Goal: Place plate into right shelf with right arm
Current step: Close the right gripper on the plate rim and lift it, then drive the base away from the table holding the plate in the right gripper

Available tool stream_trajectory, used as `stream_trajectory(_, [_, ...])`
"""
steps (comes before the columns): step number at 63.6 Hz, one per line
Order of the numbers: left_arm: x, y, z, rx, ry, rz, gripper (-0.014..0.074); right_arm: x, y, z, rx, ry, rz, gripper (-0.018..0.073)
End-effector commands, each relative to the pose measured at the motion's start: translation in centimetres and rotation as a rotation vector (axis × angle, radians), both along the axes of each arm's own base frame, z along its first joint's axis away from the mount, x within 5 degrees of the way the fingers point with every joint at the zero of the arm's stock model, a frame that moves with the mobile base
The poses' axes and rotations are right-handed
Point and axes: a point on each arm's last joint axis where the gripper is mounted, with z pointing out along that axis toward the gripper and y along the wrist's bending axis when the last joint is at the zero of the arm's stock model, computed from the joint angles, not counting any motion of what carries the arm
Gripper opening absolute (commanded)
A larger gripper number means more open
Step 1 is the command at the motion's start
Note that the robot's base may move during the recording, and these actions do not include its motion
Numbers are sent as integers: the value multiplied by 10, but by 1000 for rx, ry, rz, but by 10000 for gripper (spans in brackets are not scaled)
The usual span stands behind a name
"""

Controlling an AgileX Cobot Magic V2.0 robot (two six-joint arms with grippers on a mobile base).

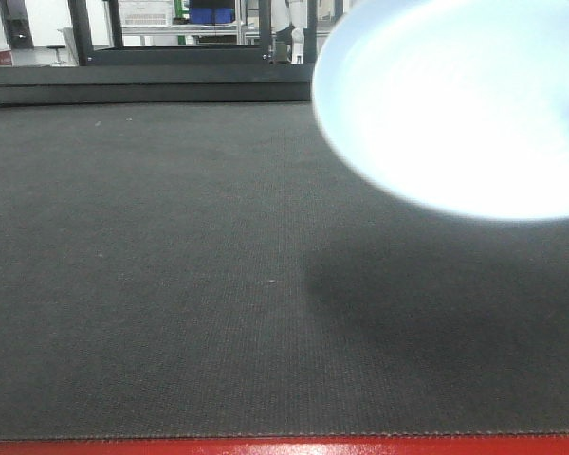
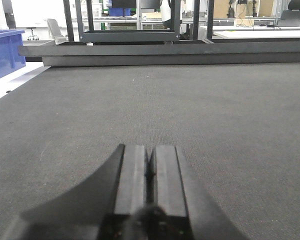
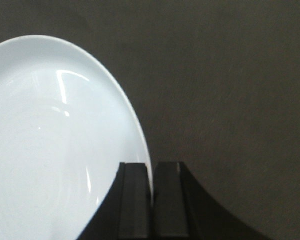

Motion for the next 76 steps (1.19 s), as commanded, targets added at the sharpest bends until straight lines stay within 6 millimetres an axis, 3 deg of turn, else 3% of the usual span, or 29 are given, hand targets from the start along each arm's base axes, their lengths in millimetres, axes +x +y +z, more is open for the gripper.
stream_trajectory(1, [-1, 1, 6, -13, -90, 13, -47, -21, -10, 28, 22, -210, 18, 55])
stream_trajectory(24, [-1, 1, 6, -13, -90, 13, -47, -94, -44, 60, 76, -580, 21, 55])
stream_trajectory(34, [-1, 1, 6, -13, -90, 13, -47, -113, -50, 69, 125, -703, 30, 55])
stream_trajectory(45, [-1, 1, 6, -13, -90, 13, -47, -119, -51, 77, 159, -797, 52, 55])
stream_trajectory(76, [-1, 1, 6, -13, -90, 13, -47, -119, -51, 77, 159, -797, 52, 55])
